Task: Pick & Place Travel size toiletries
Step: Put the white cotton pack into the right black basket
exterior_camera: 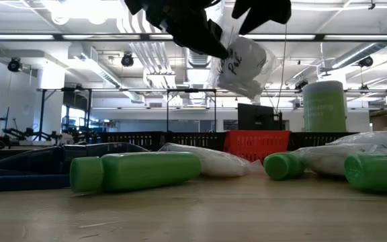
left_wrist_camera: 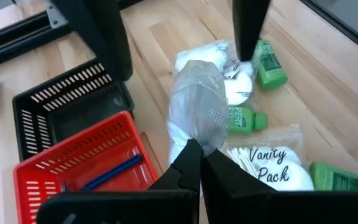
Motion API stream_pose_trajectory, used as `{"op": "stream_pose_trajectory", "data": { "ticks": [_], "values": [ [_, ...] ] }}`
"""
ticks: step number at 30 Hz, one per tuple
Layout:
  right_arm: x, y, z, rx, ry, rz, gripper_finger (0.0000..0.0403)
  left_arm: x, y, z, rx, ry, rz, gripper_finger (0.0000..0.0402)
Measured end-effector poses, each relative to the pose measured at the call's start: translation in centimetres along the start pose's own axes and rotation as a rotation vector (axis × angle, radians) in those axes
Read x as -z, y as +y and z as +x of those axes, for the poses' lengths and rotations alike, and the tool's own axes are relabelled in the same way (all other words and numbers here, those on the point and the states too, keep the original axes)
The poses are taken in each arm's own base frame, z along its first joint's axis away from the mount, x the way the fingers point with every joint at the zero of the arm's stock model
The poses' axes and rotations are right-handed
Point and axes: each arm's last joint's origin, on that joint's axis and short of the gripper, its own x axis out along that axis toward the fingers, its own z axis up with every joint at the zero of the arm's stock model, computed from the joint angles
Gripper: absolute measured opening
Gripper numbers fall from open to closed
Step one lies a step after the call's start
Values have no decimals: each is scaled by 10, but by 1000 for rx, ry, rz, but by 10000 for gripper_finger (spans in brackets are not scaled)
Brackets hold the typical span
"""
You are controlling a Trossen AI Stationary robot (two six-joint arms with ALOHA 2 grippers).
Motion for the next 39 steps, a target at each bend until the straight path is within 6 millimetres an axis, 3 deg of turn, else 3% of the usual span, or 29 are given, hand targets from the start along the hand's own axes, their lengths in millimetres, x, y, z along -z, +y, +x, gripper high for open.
{"op": "stream_pose_trajectory", "data": {
  "ticks": [6,13,19,27,30,34,39],
  "values": [
    [1,6,14,-19,55,-18,214,-5,1,-1,-9,-23,9,4],
    [1,9,22,-19,59,-20,184,-6,-4,1,1,-30,17,4],
    [1,8,21,-16,64,-21,132,-5,-7,2,13,-21,18,4],
    [3,7,23,-4,82,-21,27,-7,-8,2,11,-28,18,4],
    [4,7,23,0,85,-15,14,-8,-8,1,7,-33,14,8],
    [6,5,22,22,102,-17,9,-10,-7,1,0,-44,-11,36],
    [13,3,19,84,134,-22,8,-15,-7,-12,-53,-62,-68,101]
  ]
}}
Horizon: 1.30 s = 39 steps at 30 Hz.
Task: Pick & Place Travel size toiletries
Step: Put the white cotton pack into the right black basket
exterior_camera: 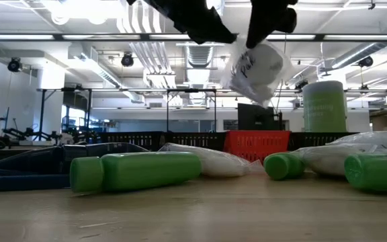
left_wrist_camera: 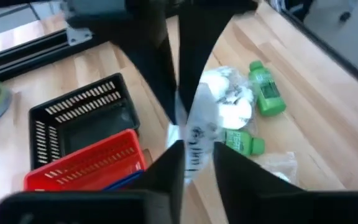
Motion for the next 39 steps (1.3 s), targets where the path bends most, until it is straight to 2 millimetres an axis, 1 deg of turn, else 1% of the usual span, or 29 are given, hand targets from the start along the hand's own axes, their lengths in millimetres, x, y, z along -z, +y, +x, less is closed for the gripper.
{"op": "stream_pose_trajectory", "data": {
  "ticks": [4,7,9,11,15,20,24,28,33,39],
  "values": [
    [6,-5,-10,67,-31,18,8,-5,0,-17,-64,-5,-5,156],
    [18,-18,-21,187,-55,75,8,-9,-1,-33,-107,7,-4,186],
    [28,-31,-30,211,-82,142,8,-9,-3,-42,-106,19,-7,197],
    [40,-44,-37,196,-117,200,8,-6,-6,-47,-103,24,-8,200],
    [63,-72,-39,154,-163,275,8,0,-9,-55,-108,2,-4,197],
    [75,-103,-30,100,-203,283,8,12,-13,-56,-122,-47,-24,191],
    [82,-123,-13,96,-163,227,8,19,-15,-54,-127,-70,-73,191],
    [80,-139,1,63,-181,168,8,28,-17,-49,-125,-67,-116,191],
    [80,-160,16,57,-159,73,8,34,-18,-46,-134,-56,-128,191],
    [80,-187,34,37,-159,2,8,36,-15,-45,-231,-33,-141,190]
  ]
}}
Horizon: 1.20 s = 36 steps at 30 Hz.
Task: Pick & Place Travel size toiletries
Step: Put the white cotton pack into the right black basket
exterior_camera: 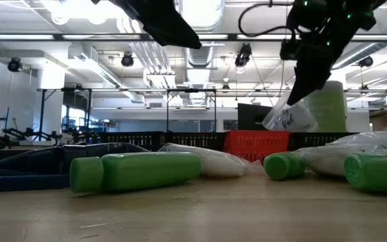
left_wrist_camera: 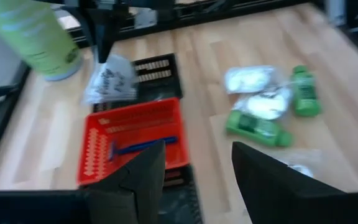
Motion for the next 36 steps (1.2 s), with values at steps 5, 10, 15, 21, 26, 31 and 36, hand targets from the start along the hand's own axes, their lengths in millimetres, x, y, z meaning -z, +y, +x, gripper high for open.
{"op": "stream_pose_trajectory", "data": {
  "ticks": [5,10,15,21,26,31,36],
  "values": [
    [8,-18,11,-53,2,9,8,0,3,0,-92,10,-11,190],
    [15,-25,17,-31,11,-59,8,1,6,0,-149,18,-36,190],
    [6,-27,16,-17,-78,-89,8,1,7,0,-181,22,-60,190],
    [11,-32,22,-5,-45,-83,8,4,10,1,-192,28,-88,190],
    [29,-35,32,11,65,-59,8,5,12,1,-201,29,-106,190],
    [31,-37,31,61,64,-71,22,5,15,1,-218,23,-111,190],
    [28,-37,29,85,64,-112,81,5,18,1,-232,18,-118,190]
  ]
}}
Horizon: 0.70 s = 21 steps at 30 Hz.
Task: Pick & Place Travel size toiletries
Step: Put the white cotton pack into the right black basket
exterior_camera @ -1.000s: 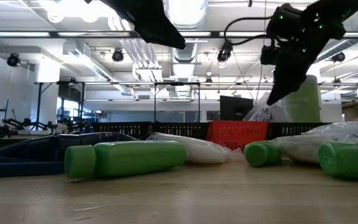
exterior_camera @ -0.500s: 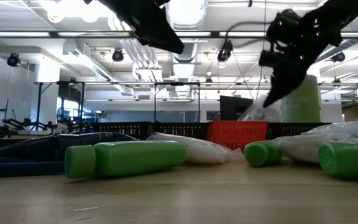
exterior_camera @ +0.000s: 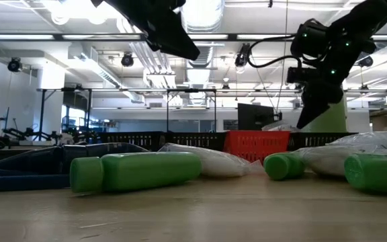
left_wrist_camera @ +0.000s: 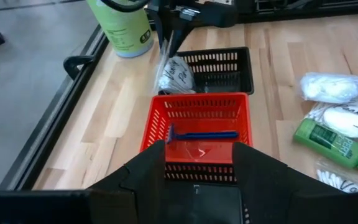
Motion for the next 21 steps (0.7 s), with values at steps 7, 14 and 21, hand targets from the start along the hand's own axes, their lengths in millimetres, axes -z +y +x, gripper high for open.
{"op": "stream_pose_trajectory", "data": {
  "ticks": [7,14,21],
  "values": [
    [2,-1,-3,26,23,-30,180,0,1,0,-3,1,-3,190],
    [-7,-2,-32,9,71,7,249,0,1,0,-3,1,-2,190],
    [-7,15,-65,-52,103,148,282,7,1,3,-4,24,5,190]
  ]
}}
